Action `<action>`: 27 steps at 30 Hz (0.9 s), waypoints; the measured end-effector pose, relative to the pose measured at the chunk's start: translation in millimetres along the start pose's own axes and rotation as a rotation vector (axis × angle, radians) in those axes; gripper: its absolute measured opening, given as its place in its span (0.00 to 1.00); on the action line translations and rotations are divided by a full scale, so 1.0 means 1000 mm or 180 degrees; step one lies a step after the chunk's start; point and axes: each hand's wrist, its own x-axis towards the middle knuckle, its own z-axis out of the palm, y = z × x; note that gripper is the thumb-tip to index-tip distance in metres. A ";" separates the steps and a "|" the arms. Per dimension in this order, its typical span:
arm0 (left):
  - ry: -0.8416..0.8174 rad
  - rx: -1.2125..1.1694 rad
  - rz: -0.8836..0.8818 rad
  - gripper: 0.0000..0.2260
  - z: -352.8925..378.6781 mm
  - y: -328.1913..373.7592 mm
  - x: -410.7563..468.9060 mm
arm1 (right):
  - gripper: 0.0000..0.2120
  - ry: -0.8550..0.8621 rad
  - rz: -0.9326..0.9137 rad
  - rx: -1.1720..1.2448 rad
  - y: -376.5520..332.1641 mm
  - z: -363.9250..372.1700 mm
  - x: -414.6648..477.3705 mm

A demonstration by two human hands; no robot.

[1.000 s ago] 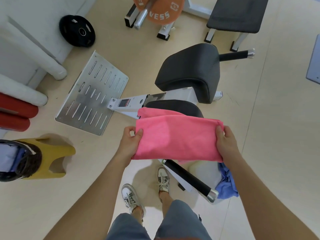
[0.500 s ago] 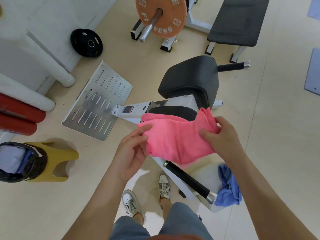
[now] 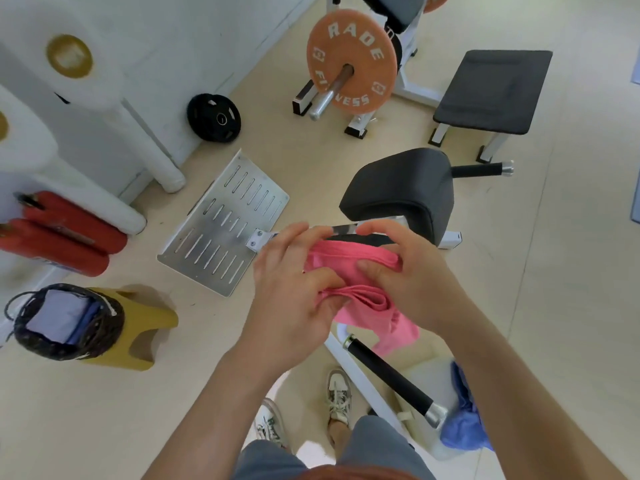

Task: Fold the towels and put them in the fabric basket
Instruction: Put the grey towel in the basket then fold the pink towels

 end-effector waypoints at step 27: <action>-0.1975 -0.4269 -0.3350 0.24 0.064 -0.023 -0.008 | 0.10 -0.1555 0.0825 0.1109 0.102 -0.034 -0.012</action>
